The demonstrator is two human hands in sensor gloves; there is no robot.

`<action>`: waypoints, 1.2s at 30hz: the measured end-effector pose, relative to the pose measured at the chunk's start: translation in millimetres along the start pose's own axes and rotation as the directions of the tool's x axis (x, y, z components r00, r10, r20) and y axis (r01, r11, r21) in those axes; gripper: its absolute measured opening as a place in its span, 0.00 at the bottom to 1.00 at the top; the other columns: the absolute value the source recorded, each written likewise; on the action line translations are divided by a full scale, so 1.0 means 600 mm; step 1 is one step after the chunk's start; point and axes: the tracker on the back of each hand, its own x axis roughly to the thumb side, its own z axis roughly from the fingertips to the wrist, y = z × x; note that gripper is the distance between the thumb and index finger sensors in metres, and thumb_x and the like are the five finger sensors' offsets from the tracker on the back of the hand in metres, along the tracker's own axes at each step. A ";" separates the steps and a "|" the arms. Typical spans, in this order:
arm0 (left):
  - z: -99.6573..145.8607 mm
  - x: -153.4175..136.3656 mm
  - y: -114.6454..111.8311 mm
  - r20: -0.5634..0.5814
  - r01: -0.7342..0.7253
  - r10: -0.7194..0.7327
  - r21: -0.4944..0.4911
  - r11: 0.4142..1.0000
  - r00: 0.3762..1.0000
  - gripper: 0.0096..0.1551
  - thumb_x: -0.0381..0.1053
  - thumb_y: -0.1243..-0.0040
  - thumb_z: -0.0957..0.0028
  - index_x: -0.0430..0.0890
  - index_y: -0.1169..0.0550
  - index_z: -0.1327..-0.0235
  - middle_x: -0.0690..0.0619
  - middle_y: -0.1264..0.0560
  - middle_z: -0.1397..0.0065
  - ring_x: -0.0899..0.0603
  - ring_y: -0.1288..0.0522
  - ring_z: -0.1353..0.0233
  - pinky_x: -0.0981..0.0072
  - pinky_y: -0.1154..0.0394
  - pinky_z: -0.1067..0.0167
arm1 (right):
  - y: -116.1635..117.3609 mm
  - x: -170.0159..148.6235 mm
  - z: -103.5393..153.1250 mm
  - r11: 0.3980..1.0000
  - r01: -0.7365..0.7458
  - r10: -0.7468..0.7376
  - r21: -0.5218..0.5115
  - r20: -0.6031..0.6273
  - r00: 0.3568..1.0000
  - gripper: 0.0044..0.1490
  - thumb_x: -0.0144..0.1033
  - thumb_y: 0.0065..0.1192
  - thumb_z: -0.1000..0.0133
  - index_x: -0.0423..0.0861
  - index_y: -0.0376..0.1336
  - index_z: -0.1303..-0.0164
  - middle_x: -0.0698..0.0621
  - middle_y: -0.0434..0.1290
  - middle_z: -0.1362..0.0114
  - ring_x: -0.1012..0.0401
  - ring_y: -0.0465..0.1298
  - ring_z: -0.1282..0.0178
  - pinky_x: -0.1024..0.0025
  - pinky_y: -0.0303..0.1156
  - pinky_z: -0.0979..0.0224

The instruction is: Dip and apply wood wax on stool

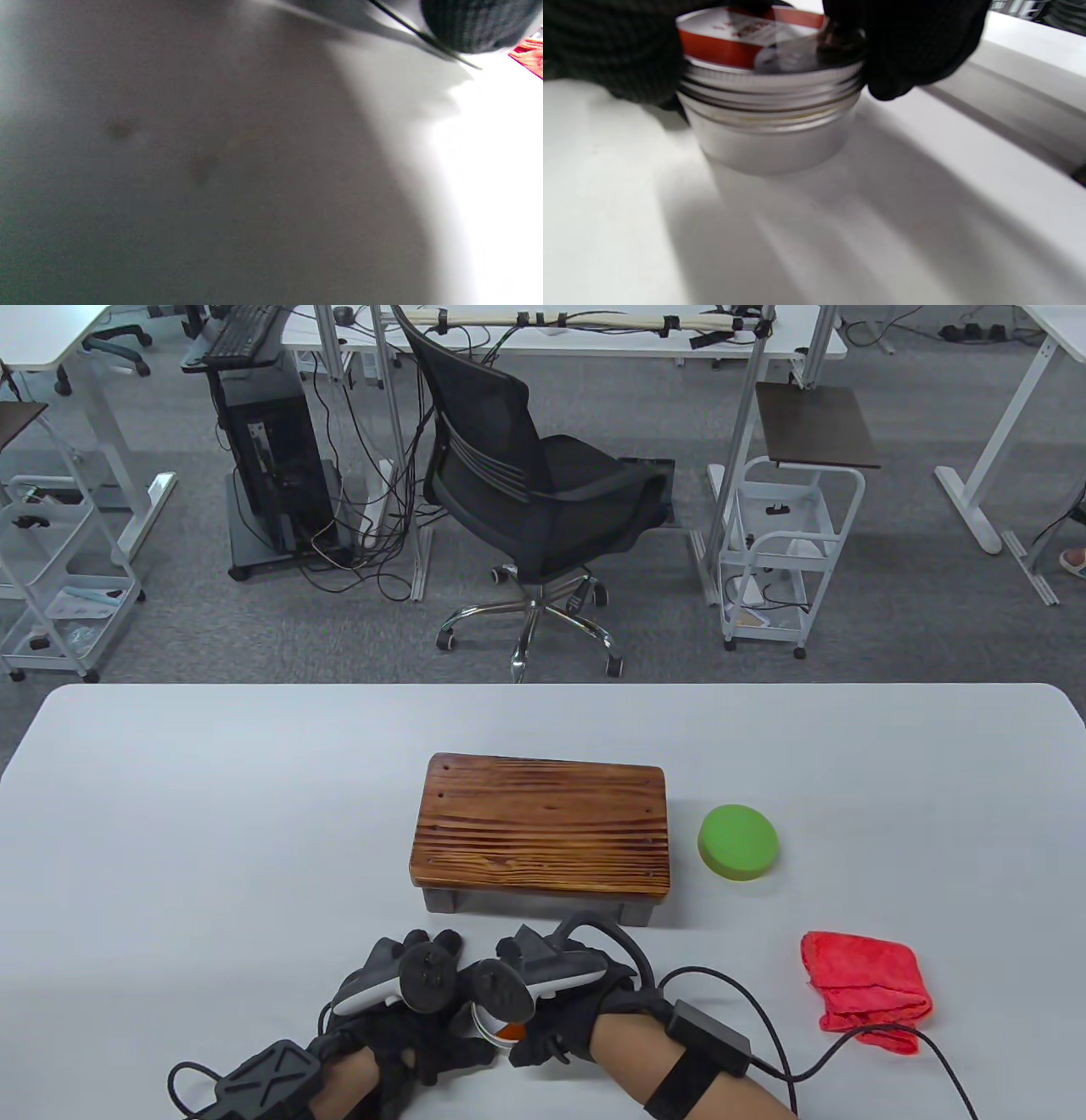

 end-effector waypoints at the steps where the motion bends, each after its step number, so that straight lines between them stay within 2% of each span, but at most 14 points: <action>1: 0.000 0.000 0.000 -0.002 -0.001 0.001 0.001 1.000 1.000 0.49 0.80 0.51 0.40 0.68 0.62 0.21 0.43 0.82 0.18 0.26 0.85 0.26 0.17 0.78 0.42 | 0.003 0.002 0.002 1.000 0.023 -0.024 -0.007 -0.037 0.999 0.45 0.67 0.67 0.45 0.62 0.50 0.23 0.51 0.57 0.20 0.51 0.74 0.35 0.64 0.79 0.36; 4: 0.001 0.000 -0.001 -0.004 -0.004 0.004 0.004 1.000 1.000 0.50 0.80 0.51 0.41 0.67 0.62 0.21 0.42 0.82 0.18 0.26 0.85 0.26 0.17 0.77 0.42 | 0.007 0.008 0.004 0.998 0.062 -0.062 -0.002 -0.115 0.991 0.47 0.68 0.65 0.45 0.61 0.49 0.22 0.50 0.55 0.20 0.51 0.73 0.36 0.64 0.78 0.38; 13: 0.003 0.002 -0.004 -0.013 -0.002 0.003 0.016 1.000 1.000 0.50 0.79 0.50 0.41 0.66 0.62 0.21 0.41 0.82 0.19 0.25 0.84 0.26 0.17 0.77 0.41 | 0.007 0.011 0.004 0.999 0.046 -0.043 0.023 -0.122 0.992 0.47 0.68 0.63 0.43 0.60 0.47 0.21 0.50 0.54 0.20 0.50 0.72 0.34 0.62 0.78 0.36; 17: 0.007 0.004 -0.005 -0.024 0.020 -0.019 0.037 0.999 1.000 0.49 0.79 0.49 0.40 0.66 0.61 0.22 0.39 0.80 0.18 0.24 0.81 0.25 0.16 0.74 0.40 | 0.007 0.009 0.005 0.997 0.065 -0.059 0.045 -0.127 0.990 0.47 0.68 0.63 0.42 0.58 0.46 0.21 0.51 0.53 0.18 0.49 0.69 0.28 0.56 0.76 0.31; 20: 0.022 0.008 0.000 -0.032 0.047 -0.045 0.082 0.995 0.998 0.51 0.79 0.47 0.44 0.66 0.59 0.22 0.37 0.75 0.17 0.22 0.76 0.23 0.14 0.70 0.39 | 0.001 0.006 0.015 0.994 0.100 -0.095 0.039 -0.114 0.989 0.49 0.69 0.63 0.43 0.58 0.47 0.19 0.51 0.52 0.17 0.51 0.66 0.21 0.48 0.73 0.27; 22: 0.039 0.008 0.011 -0.037 0.068 -0.064 0.093 0.993 0.997 0.52 0.79 0.45 0.45 0.66 0.59 0.22 0.36 0.74 0.16 0.21 0.74 0.23 0.14 0.69 0.38 | -0.008 0.001 0.028 0.991 0.135 -0.134 0.001 -0.091 0.987 0.54 0.71 0.64 0.45 0.58 0.44 0.17 0.48 0.51 0.15 0.51 0.66 0.19 0.44 0.72 0.26; 23: 0.051 0.008 0.020 -0.038 0.073 -0.069 0.127 0.989 0.997 0.54 0.78 0.42 0.47 0.65 0.57 0.20 0.35 0.72 0.16 0.21 0.72 0.22 0.14 0.68 0.38 | -0.014 -0.003 0.038 0.986 0.163 -0.165 -0.028 -0.077 0.983 0.56 0.72 0.64 0.46 0.59 0.43 0.15 0.47 0.49 0.14 0.50 0.66 0.18 0.41 0.71 0.26; 25: 0.070 0.009 0.032 -0.031 0.072 -0.069 0.134 0.988 0.997 0.60 0.78 0.40 0.51 0.60 0.57 0.17 0.33 0.70 0.15 0.20 0.69 0.22 0.14 0.66 0.37 | -0.025 -0.010 0.056 0.977 0.199 -0.204 -0.078 -0.064 0.977 0.59 0.73 0.63 0.47 0.59 0.41 0.14 0.44 0.47 0.13 0.44 0.64 0.17 0.38 0.70 0.26; 28: 0.096 0.014 0.049 -0.023 0.079 -0.077 0.137 0.987 0.997 0.64 0.77 0.38 0.53 0.55 0.56 0.15 0.32 0.68 0.15 0.19 0.67 0.22 0.14 0.65 0.36 | -0.044 -0.020 0.090 0.962 0.219 -0.229 -0.165 -0.046 0.972 0.60 0.74 0.62 0.48 0.59 0.41 0.13 0.43 0.46 0.12 0.40 0.63 0.17 0.35 0.69 0.27; 32: 0.135 0.028 0.076 0.015 0.087 -0.092 0.215 0.973 0.996 0.66 0.77 0.38 0.54 0.53 0.55 0.13 0.31 0.64 0.13 0.19 0.64 0.21 0.14 0.63 0.35 | -0.073 -0.039 0.146 0.923 0.214 -0.242 -0.320 -0.050 0.969 0.58 0.73 0.59 0.46 0.58 0.43 0.12 0.43 0.48 0.12 0.39 0.64 0.17 0.34 0.69 0.27; 35: 0.177 0.037 0.105 0.029 0.122 -0.143 0.377 0.918 0.989 0.63 0.77 0.38 0.54 0.52 0.51 0.13 0.32 0.56 0.11 0.19 0.60 0.19 0.14 0.61 0.34 | -0.089 -0.062 0.190 0.876 0.198 -0.258 -0.441 -0.080 0.963 0.56 0.73 0.58 0.46 0.58 0.45 0.12 0.43 0.50 0.12 0.39 0.64 0.17 0.33 0.69 0.27; 36: 0.195 0.037 0.116 0.022 0.134 -0.163 0.473 0.871 0.986 0.63 0.77 0.37 0.55 0.52 0.49 0.13 0.32 0.53 0.12 0.20 0.58 0.19 0.14 0.59 0.33 | -0.094 -0.076 0.209 0.852 0.184 -0.267 -0.489 -0.104 0.958 0.56 0.73 0.58 0.46 0.58 0.45 0.12 0.44 0.50 0.12 0.39 0.64 0.17 0.33 0.68 0.27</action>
